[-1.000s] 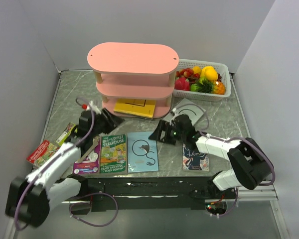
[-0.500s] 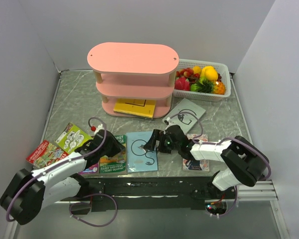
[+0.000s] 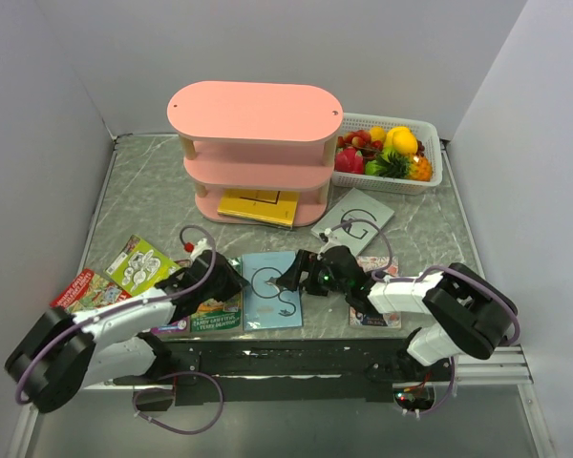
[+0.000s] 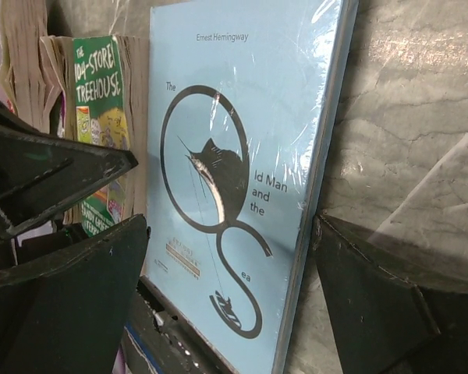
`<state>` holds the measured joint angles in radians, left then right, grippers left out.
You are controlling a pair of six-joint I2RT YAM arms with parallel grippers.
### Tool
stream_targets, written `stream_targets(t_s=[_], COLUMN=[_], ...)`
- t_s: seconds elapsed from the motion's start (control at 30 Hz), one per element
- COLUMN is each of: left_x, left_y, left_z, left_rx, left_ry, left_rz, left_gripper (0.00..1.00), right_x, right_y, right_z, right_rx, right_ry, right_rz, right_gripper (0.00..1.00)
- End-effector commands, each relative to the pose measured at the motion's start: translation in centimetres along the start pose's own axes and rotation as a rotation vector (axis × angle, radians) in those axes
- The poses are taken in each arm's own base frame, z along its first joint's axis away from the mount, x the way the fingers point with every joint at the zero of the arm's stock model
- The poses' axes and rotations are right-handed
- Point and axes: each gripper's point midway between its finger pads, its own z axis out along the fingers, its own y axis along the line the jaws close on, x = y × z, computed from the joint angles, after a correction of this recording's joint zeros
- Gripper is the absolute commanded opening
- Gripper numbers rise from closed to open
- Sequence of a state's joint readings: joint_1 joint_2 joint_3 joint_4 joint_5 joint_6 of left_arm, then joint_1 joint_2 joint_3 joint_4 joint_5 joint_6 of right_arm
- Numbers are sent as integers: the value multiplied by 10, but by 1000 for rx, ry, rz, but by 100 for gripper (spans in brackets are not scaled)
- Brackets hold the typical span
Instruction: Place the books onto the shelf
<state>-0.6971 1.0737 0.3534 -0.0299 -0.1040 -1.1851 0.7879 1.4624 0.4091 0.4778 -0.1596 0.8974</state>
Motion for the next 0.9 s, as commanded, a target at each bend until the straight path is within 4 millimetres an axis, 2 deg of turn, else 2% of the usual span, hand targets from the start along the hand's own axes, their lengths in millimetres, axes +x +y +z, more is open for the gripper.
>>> stream_targets(t_s=[0.0,0.1,0.23,0.53,0.6,0.63,0.7,0.73,0.8,0.83,0.87], left_x=[7,17,17,-8,-9,-5,0,8,14,26,31], left_y=[41,71,92,85,84,86,85,94,91,97,101], left_z=[15,20,15,-5,-4,-1,5,11,21,25,28], left_rx=[-188,-290,-358,-349,-341,-345,-350,-394,-377,-390,-390], left_ry=[22,43,18,-103,-109,-92,-54,-15,21,69,86], left_rz=[64,64,57,7,16,31,53,75,87,89,84], left_gripper=[31,33,36,40,41,39,36,33,30,29,28], right_x=[67,68,69,69,72,69,79,76,81,83,77], right_y=[-70,-71,-72,-77,-79,-70,-61,-49,-35,-30,-16], right_z=[-16,-16,-18,-23,-23,-18,-17,-12,-11,-12,-11], right_rx=[232,228,226,246,243,192,124,60,-27,-58,-129], right_ry=[215,212,212,210,223,212,264,252,285,289,268], right_rz=[22,27,23,4,1,-10,-5,-13,-12,5,-3], right_gripper=[93,93,93,93,93,93,89,88,85,84,83])
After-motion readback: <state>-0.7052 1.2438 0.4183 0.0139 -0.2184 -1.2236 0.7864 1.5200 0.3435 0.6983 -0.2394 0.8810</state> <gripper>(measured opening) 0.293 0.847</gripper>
